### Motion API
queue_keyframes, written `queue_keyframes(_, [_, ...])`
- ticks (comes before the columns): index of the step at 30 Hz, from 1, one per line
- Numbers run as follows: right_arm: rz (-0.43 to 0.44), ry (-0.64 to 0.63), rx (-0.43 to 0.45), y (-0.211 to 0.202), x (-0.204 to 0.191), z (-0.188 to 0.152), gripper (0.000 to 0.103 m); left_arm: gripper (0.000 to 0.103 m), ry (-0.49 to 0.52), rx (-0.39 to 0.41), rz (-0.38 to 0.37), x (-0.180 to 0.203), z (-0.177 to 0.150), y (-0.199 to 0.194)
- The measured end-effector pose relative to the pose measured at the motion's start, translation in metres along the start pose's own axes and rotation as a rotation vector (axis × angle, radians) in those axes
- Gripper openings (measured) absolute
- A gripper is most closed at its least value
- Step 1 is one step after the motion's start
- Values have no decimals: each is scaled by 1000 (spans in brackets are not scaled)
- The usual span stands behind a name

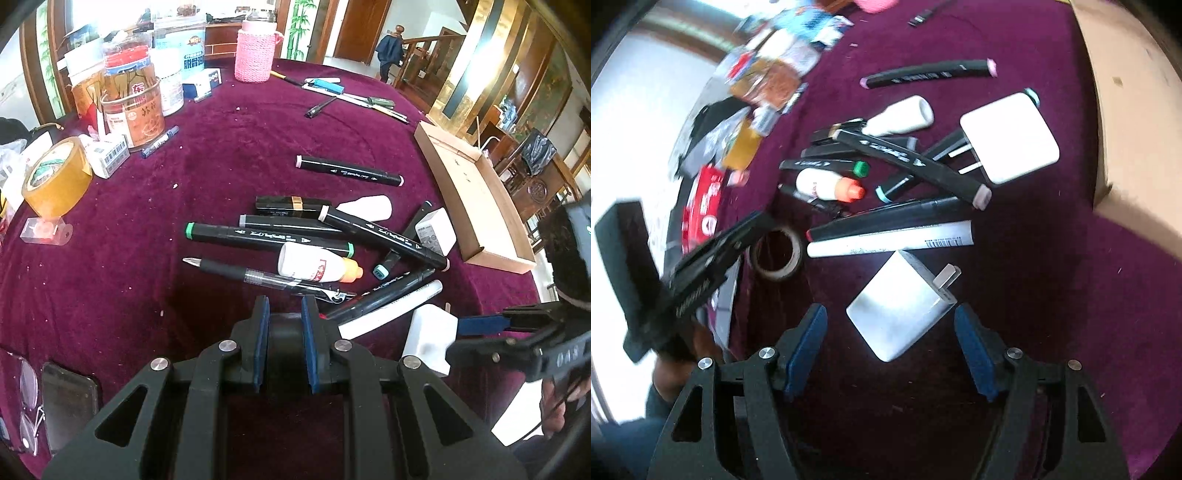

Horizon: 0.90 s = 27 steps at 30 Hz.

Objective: Organize rigid objects
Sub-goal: 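Lift the white charger with the right tool toward the cardboard tray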

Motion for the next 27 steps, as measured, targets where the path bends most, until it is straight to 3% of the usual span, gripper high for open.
queue_keyframes(6, [-91,156,-45,17,4,2,66,15,35,9,-12,-5,-1,-8])
queue_keyframes(10, [-174,192,-40,22,-1,5,67,15,63,16,-28,-8,-3,-11])
queue_keyframes(15, [-373,108,-28,31,-7,7,65,15,73,21,-54,-12,-4,-13])
queue_keyframes(20, [-396,41,-17,26,-8,1,49,15,77,27,-72,-14,-3,-14])
queue_keyframes(27, [-462,-48,3,18,-6,-10,46,15,91,24,-88,-7,1,-10])
Point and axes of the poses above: each gripper's, at about its wrist camera, not at the fingertips, and y roughly the way its jaws point, x to its right, z to its top, the point moved 8 cm from there along y, roughly the way its jaws point, and after that the axes turned 6 degrees about -x, right-handed, at the moved point
